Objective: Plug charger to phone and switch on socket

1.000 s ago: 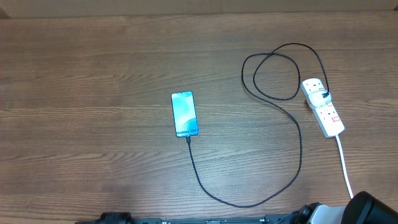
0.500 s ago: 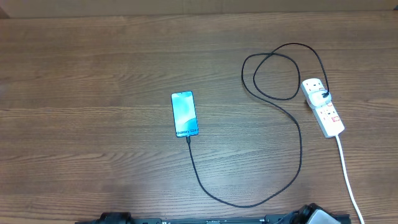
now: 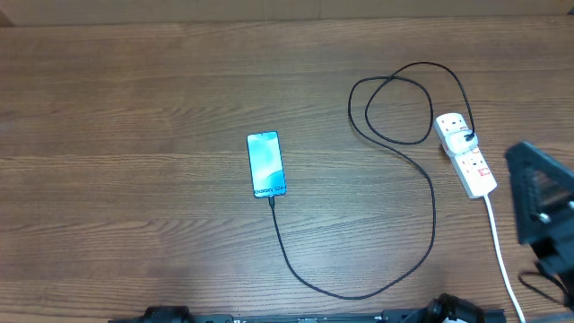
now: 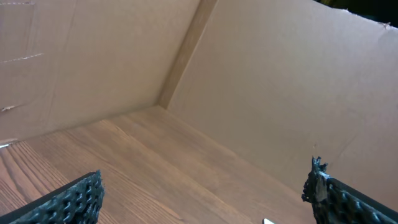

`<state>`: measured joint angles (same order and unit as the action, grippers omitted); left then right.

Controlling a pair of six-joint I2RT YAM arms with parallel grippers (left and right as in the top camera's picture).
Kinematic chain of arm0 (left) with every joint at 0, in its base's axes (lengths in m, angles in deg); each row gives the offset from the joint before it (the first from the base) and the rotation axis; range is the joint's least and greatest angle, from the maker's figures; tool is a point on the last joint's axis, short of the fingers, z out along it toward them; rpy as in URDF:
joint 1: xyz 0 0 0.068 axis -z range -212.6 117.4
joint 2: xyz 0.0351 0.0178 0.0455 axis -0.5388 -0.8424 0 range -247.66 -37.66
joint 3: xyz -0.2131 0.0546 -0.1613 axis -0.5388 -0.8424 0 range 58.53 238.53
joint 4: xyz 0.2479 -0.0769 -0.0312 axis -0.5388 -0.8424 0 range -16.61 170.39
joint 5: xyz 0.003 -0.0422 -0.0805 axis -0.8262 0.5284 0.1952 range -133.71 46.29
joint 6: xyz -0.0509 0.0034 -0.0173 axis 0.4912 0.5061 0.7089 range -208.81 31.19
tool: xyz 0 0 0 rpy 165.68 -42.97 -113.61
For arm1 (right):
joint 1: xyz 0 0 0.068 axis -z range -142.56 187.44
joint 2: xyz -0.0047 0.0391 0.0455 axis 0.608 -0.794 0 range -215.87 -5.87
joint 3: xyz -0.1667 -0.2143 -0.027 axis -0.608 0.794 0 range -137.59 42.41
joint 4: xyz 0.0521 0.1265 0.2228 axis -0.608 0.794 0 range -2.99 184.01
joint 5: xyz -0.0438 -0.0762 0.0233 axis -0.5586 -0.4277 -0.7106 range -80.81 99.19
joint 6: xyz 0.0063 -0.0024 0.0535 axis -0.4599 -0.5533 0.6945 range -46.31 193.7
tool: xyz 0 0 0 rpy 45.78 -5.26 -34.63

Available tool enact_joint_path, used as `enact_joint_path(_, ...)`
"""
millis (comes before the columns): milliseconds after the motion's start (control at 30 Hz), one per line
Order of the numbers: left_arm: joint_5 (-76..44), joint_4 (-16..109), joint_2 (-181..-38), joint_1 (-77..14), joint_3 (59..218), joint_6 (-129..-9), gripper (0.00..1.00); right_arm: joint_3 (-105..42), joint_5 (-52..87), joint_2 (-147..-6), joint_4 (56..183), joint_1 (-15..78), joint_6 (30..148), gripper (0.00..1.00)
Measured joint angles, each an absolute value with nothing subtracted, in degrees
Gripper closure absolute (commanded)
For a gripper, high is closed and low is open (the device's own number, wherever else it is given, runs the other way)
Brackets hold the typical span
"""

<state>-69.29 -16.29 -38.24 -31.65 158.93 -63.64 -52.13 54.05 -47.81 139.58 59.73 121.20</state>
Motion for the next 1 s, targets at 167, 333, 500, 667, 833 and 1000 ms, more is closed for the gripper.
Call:
enact_joint_path(167, -69.3, -16.3, -38.2, -31.7, 158.9, -63.6, 0.01, -35.3, 53.5, -40.4, 133.7, 57.0, 120.0, 0.23)
enact_joint_path(333, -69.3, -16.3, -38.2, -31.7, 158.9, -63.6, 0.00, -29.0, 53.5, -37.9, 129.0, 52.2, 117.3, 0.15)
enact_joint_path(500, -69.3, -16.3, -38.2, -31.7, 158.9, -63.6, 0.00, -28.2, 53.2, -35.2, 126.3, 49.7, 112.5, 0.15)
enact_joint_path(667, -69.3, -16.3, -38.2, -31.7, 158.9, -63.6, 0.00, -28.3, 52.7, -23.3, 125.8, 48.1, 105.2, 0.15)
enact_joint_path(833, -69.3, -16.3, -38.2, -31.7, 158.9, -63.6, 0.01, -29.9, 52.7, -13.0, 126.7, 47.2, 102.1, 0.11)
enact_joint_path(1000, -67.3, -16.2, -38.2, -31.7, 158.9, -62.5, 0.01, -33.1, 52.7, -9.7, 127.0, 47.1, 100.8, 0.00)
